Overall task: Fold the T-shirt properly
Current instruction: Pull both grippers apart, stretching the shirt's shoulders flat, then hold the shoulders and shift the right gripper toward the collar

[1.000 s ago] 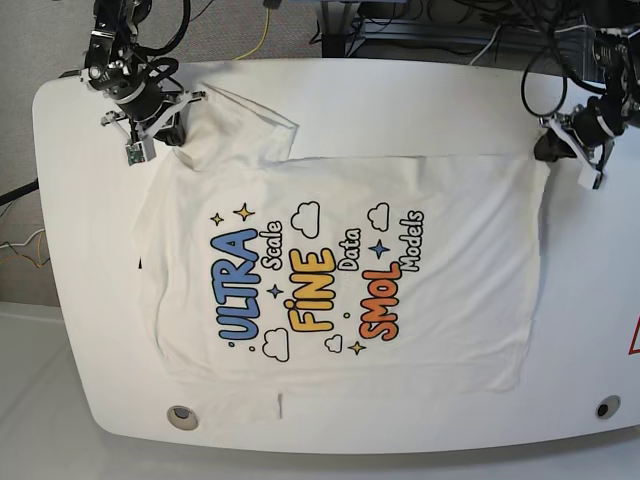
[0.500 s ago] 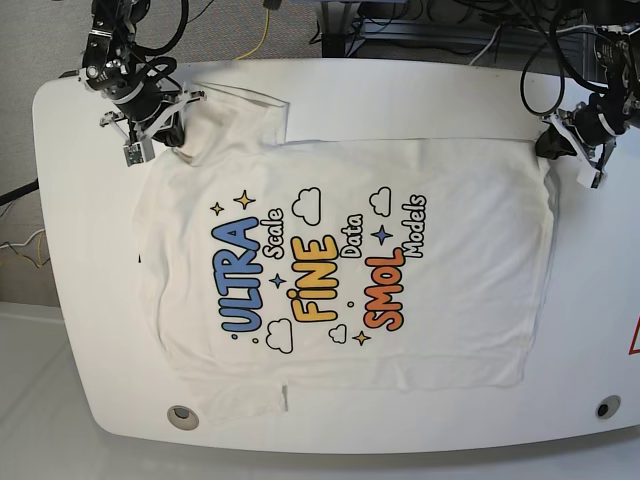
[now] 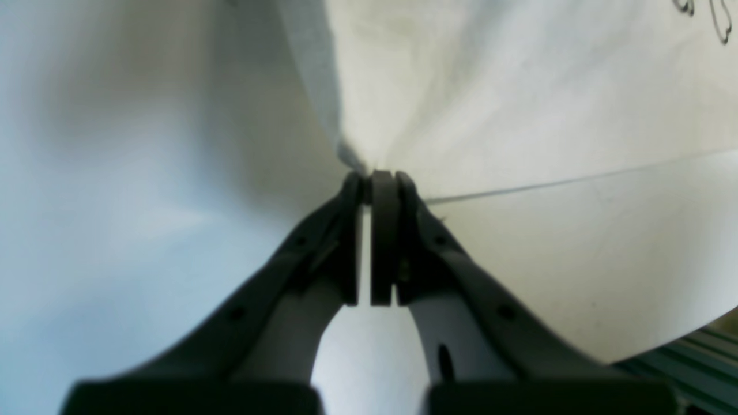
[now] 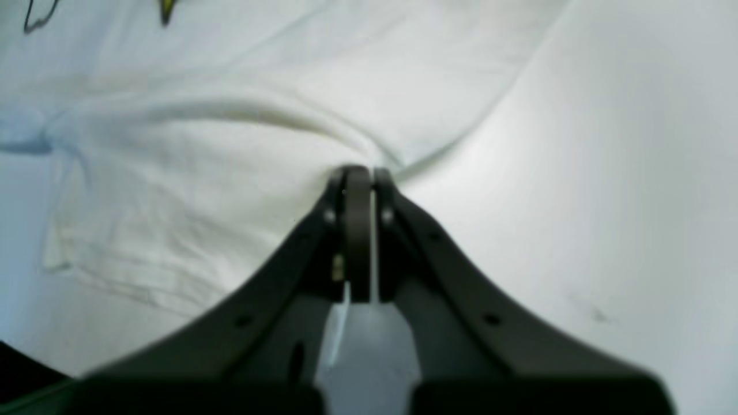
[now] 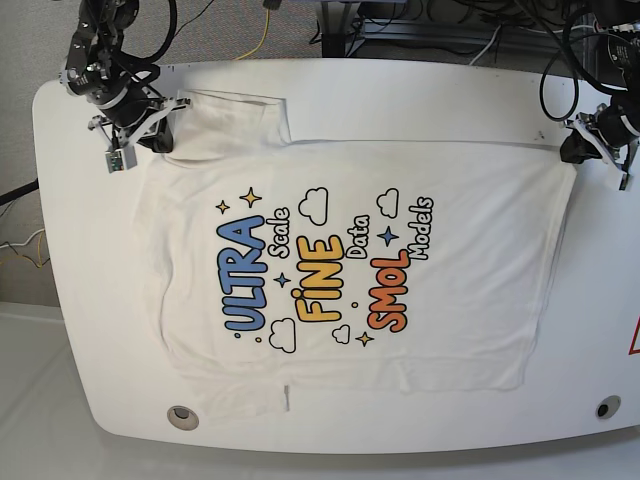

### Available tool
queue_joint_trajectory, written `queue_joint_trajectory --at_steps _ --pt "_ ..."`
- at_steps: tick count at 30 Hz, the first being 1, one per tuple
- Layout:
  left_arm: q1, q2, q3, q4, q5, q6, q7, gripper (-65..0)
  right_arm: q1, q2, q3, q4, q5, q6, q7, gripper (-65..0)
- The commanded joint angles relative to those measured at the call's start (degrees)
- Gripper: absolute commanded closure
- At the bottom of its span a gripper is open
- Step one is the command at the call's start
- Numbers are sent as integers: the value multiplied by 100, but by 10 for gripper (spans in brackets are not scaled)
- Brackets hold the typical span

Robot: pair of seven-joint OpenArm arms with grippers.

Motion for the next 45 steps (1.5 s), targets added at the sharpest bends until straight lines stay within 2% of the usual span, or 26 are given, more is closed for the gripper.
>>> queue_joint_trajectory --at_steps 1,6,8,14,24,30,42,43,45 --pt "51 -150 -236 347 -131 -28 -75 0 -53 109 193 182 215 23 12 0" --pt "290 -137 -460 724 -142 -25 -52 0 -264 113 424 380 356 34 13 0" --pt "581 -136 -598 1092 -190 -28 -32 0 -647 79 610 727 246 26 89 0" --pt "909 -124 -676 1437 -212 -28 -61 0 -1088 53 849 1056 385 32 113 0" --pt "1086 -116 -844 1620 -207 -28 37 0 -1487 26 1234 1023 1302 144 48 0" --pt "1019 -68 -802 1583 -204 -28 20 0 -1436 48 1267 953 1452 163 46 0" --pt "811 -50 -868 1574 -160 -28 -109 0 -934 175 1219 988 1278 101 -66 0" --pt "894 260 -729 1525 -144 -28 179 -12 -983 -6 1096 834 1313 106 -177 -4" --pt "885 375 -738 1525 -144 -28 179 -10 -931 -6 1096 834 1313 106 -186 -3"
